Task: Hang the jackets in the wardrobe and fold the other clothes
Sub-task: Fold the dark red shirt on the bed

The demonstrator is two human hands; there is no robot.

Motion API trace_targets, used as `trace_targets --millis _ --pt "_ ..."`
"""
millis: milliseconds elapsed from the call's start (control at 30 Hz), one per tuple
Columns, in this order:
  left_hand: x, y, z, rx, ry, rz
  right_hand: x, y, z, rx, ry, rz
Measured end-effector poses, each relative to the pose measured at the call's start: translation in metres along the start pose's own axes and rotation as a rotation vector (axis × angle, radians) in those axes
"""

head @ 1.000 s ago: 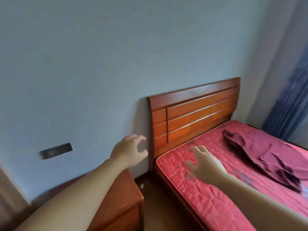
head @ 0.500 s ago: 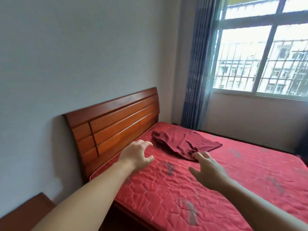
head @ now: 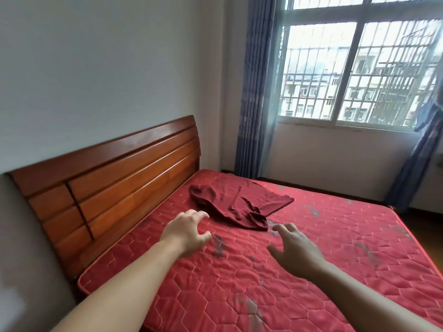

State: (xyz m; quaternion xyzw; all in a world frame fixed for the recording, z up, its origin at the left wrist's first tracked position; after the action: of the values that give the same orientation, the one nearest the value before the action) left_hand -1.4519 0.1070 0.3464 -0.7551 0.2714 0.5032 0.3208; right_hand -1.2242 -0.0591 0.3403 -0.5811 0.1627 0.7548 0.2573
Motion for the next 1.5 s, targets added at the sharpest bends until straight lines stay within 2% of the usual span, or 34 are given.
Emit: trace_targets --millis 100,300,633,733,933,1167,1500 --pt "0.014 -0.049 0.035 -0.014 0.087 0.019 0.011 -0.047 0.014 0.042 0.014 0.009" --pt "0.026 -0.132 0.078 0.012 0.101 0.046 0.021 -0.130 0.036 0.093 -0.002 0.019" --pt "0.058 -0.277 0.132 0.052 0.004 0.093 0.055 -0.297 0.036 0.112 -0.118 0.014" --pt "0.073 -0.319 0.152 0.026 -0.036 0.139 0.079 -0.352 0.030 0.139 -0.148 0.060" --pt "0.124 -0.385 0.195 -0.003 -0.051 0.234 0.141 -0.431 0.016 0.200 -0.130 0.179" --pt "0.218 -0.437 0.271 -0.025 -0.005 0.387 0.232 -0.491 0.015 0.274 -0.050 0.293" --pt "0.417 -0.507 0.387 -0.022 0.067 0.516 0.448 -0.573 0.012 0.411 0.018 0.472"
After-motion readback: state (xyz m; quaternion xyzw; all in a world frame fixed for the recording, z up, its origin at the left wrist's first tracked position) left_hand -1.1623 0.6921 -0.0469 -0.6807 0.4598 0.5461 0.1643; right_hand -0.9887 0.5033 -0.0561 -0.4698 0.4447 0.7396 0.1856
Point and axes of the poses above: each hand's wrist, its own y-axis away from the middle knuckle, its own x-axis out of the palm, z = x × y, the point moved 1 cm from there along -y, towards the middle knuckle, and after that the axes turned 11 degrees about x, right-handed, at the moved point
